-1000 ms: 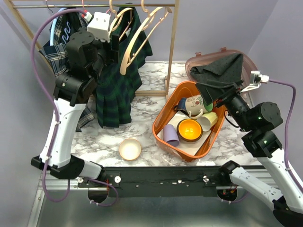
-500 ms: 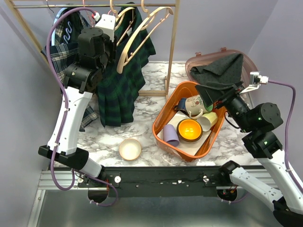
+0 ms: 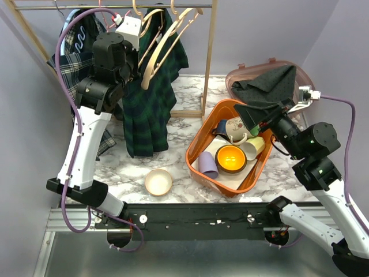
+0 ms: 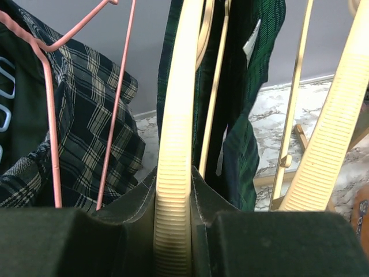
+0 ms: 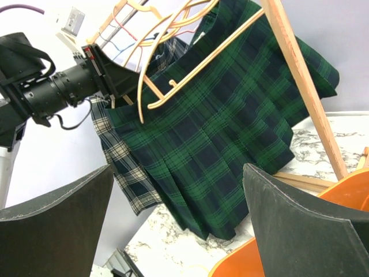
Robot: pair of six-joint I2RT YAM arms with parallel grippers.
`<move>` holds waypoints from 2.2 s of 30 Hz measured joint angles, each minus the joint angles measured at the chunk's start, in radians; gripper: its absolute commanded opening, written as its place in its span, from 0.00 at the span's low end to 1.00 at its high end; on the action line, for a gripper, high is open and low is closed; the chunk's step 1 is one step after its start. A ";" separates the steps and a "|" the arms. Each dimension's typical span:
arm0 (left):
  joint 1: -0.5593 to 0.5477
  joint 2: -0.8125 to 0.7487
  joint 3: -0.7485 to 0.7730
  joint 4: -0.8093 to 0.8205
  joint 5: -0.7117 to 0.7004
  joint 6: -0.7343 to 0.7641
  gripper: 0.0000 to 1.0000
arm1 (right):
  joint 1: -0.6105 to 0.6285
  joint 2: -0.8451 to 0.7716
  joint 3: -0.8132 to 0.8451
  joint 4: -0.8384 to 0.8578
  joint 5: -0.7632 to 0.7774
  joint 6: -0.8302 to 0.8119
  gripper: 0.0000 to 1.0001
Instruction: Remove the skirt from the hanger
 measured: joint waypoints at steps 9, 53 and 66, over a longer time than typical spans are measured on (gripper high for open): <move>0.000 0.003 0.050 -0.017 0.013 -0.011 0.00 | 0.000 0.014 0.001 -0.010 -0.007 -0.009 1.00; 0.000 -0.166 -0.009 -0.150 0.014 -0.048 0.00 | 0.276 0.383 0.331 -0.077 -0.075 -0.129 0.99; 0.000 -0.248 -0.010 -0.219 0.044 -0.133 0.00 | 0.620 0.639 0.445 0.048 0.270 -0.166 1.00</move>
